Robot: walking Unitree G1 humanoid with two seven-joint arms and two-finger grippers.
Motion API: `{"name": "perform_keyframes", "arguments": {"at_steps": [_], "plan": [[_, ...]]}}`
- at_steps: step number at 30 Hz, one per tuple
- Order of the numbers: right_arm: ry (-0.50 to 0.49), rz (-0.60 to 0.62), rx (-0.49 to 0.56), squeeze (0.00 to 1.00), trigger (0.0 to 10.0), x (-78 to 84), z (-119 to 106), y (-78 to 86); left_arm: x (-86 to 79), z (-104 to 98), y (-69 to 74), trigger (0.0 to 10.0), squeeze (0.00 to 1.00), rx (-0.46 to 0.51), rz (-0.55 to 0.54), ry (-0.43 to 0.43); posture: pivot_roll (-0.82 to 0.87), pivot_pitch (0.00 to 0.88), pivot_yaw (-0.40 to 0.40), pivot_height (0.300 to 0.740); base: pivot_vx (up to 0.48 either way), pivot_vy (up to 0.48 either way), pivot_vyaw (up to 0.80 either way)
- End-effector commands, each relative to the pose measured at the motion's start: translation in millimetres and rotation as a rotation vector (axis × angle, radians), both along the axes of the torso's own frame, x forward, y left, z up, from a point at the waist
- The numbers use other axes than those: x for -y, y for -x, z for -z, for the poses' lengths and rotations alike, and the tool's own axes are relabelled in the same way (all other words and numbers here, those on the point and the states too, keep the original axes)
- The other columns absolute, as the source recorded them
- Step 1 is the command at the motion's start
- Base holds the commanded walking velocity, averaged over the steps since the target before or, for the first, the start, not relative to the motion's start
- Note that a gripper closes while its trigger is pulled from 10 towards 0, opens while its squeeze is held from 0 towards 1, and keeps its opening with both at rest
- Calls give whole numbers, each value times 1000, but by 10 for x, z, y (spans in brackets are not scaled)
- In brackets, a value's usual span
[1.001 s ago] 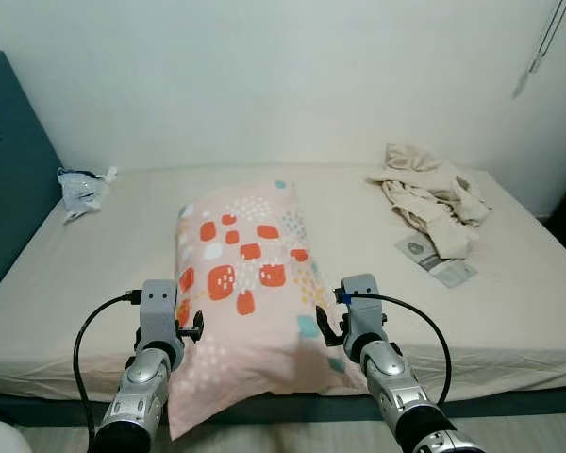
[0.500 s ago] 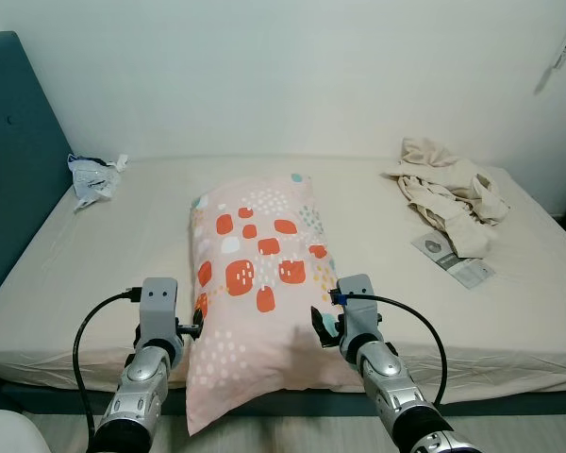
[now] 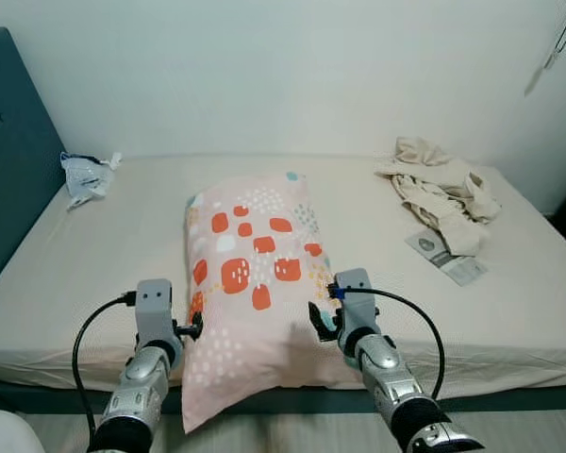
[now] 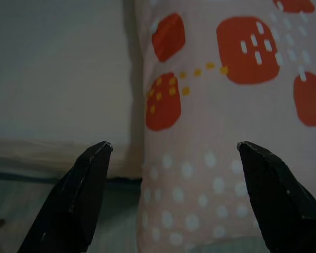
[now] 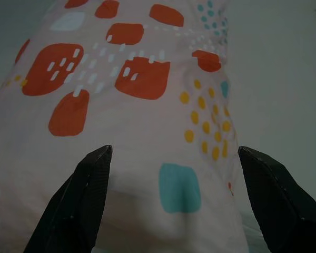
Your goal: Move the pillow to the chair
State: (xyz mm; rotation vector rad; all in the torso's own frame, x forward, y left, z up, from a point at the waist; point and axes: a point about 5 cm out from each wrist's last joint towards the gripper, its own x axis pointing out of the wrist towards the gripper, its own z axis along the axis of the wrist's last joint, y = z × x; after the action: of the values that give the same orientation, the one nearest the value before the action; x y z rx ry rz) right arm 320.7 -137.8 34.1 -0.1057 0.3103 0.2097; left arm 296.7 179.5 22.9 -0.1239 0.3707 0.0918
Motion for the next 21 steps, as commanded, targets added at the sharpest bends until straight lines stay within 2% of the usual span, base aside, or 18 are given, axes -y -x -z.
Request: {"name": "perform_keyframes", "arguments": {"at_steps": [1,5,13,21], "plan": [[-7,-2,-26,0,10000,-8,26,5,-9,-23,23,10000,0,27,-4,-27,-20,73,-21,705,0,0,0],[-6,-7,-29,0,10000,-16,38,15,-8,-43,26,10000,0,40,3,-68,-21,79,-23,705,0,0,0],[-6,-9,-23,0,10000,-13,50,33,4,-78,12,10000,0,65,15,-73,-28,76,-15,705,0,0,0],[-7,-3,-19,0,10000,1,49,38,3,-114,-20,10000,0,89,21,-69,-31,63,-12,705,302,0,0]]}}
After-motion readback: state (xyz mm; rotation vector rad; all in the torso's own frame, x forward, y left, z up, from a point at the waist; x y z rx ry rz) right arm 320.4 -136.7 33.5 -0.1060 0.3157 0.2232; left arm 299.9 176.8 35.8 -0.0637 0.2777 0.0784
